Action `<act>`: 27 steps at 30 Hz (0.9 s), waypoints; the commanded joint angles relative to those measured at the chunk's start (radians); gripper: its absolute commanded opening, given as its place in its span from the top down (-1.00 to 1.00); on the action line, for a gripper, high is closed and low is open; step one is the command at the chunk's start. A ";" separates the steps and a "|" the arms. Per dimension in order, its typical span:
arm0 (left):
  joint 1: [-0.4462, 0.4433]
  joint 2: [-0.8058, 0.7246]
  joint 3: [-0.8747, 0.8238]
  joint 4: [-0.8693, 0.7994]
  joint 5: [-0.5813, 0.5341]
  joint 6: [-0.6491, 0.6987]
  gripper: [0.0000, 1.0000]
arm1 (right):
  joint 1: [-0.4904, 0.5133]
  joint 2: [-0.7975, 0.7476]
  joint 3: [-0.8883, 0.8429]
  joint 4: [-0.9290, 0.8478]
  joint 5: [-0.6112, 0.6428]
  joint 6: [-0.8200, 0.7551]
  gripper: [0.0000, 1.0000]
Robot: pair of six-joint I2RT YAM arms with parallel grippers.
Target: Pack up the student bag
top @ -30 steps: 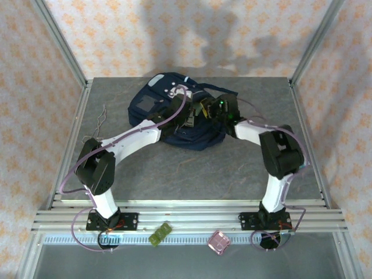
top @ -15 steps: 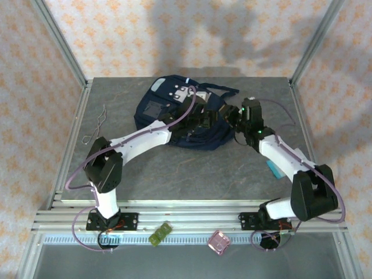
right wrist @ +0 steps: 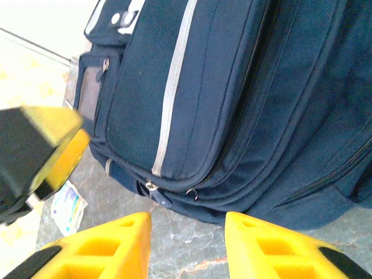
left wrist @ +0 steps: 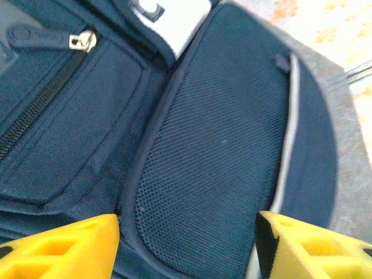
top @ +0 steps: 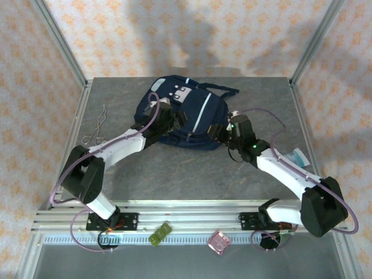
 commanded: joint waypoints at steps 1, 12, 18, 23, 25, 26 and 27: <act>0.003 0.039 0.034 0.065 0.038 -0.021 -0.28 | 0.021 0.007 -0.008 0.031 0.026 -0.014 0.26; 0.019 0.137 0.067 0.089 0.076 -0.048 0.47 | 0.055 0.031 -0.008 0.039 0.010 -0.019 0.29; 0.018 0.114 0.075 0.100 0.134 -0.074 1.00 | 0.138 0.088 0.030 0.001 0.058 -0.057 0.26; 0.015 0.051 0.051 0.137 0.185 -0.140 1.00 | 0.206 0.164 0.086 -0.020 0.145 -0.053 0.18; 0.008 0.027 0.042 0.146 0.194 -0.163 1.00 | 0.220 0.199 0.114 -0.023 0.184 -0.044 0.17; 0.006 0.019 0.039 0.155 0.201 -0.171 1.00 | 0.224 0.212 0.126 -0.026 0.204 -0.035 0.17; 0.002 0.012 0.037 0.160 0.203 -0.177 1.00 | 0.226 0.230 0.143 -0.036 0.239 -0.017 0.16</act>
